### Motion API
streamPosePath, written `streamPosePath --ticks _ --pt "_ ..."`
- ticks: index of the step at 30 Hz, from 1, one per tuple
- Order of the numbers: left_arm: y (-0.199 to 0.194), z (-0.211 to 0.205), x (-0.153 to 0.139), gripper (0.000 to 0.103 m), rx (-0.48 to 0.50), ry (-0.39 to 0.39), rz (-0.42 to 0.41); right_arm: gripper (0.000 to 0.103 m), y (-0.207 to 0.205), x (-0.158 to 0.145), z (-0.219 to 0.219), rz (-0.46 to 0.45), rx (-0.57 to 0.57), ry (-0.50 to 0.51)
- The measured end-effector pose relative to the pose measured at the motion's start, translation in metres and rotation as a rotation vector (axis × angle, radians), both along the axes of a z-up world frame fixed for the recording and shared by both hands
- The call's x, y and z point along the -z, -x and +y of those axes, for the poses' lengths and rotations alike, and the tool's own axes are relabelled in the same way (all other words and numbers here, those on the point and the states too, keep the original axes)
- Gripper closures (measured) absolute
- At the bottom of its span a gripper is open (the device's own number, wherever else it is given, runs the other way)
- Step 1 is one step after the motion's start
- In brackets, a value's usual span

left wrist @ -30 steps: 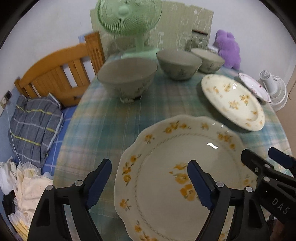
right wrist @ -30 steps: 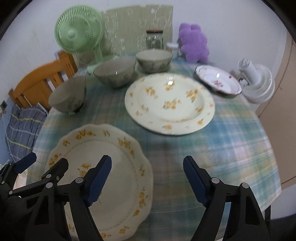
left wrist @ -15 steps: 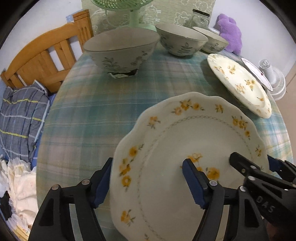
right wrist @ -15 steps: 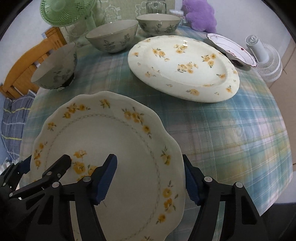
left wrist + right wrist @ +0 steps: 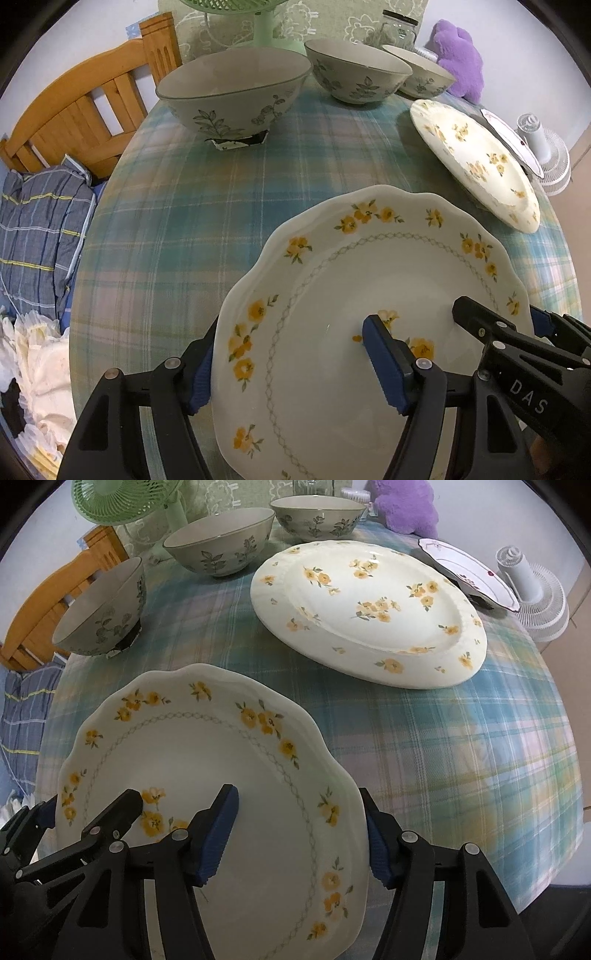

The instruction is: Organize plates and bowls

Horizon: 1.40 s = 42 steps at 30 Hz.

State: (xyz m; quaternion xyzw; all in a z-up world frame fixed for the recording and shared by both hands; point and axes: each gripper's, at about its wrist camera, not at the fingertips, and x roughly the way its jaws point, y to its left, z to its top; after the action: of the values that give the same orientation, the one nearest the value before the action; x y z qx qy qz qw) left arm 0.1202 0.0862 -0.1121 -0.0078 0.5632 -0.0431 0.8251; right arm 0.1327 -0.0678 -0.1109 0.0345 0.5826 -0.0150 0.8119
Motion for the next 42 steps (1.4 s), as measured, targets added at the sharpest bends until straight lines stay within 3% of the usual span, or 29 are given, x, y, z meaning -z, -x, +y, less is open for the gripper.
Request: streamPosePath --ticks 10,18,28,42 --pt "0.008 -0.019 -0.024 0.030 0.065 0.021 -0.027 0.036 0.018 -0.028 -0.009 -0.005 0.038 0.038" --pt "0.016 -0.049 -0.036 0.030 0.105 0.001 -0.062 0.036 0.033 -0.042 -0.041 -0.037 0.086 0.023" --pt "0.021 -0.099 -0.046 0.030 0.039 -0.024 -0.080 0.036 0.031 -0.051 -0.094 -0.062 0.027 -0.013" --pt "0.013 -0.195 -0.048 0.030 0.003 0.001 -0.094 0.036 0.022 -0.058 -0.191 -0.083 -0.014 0.009"
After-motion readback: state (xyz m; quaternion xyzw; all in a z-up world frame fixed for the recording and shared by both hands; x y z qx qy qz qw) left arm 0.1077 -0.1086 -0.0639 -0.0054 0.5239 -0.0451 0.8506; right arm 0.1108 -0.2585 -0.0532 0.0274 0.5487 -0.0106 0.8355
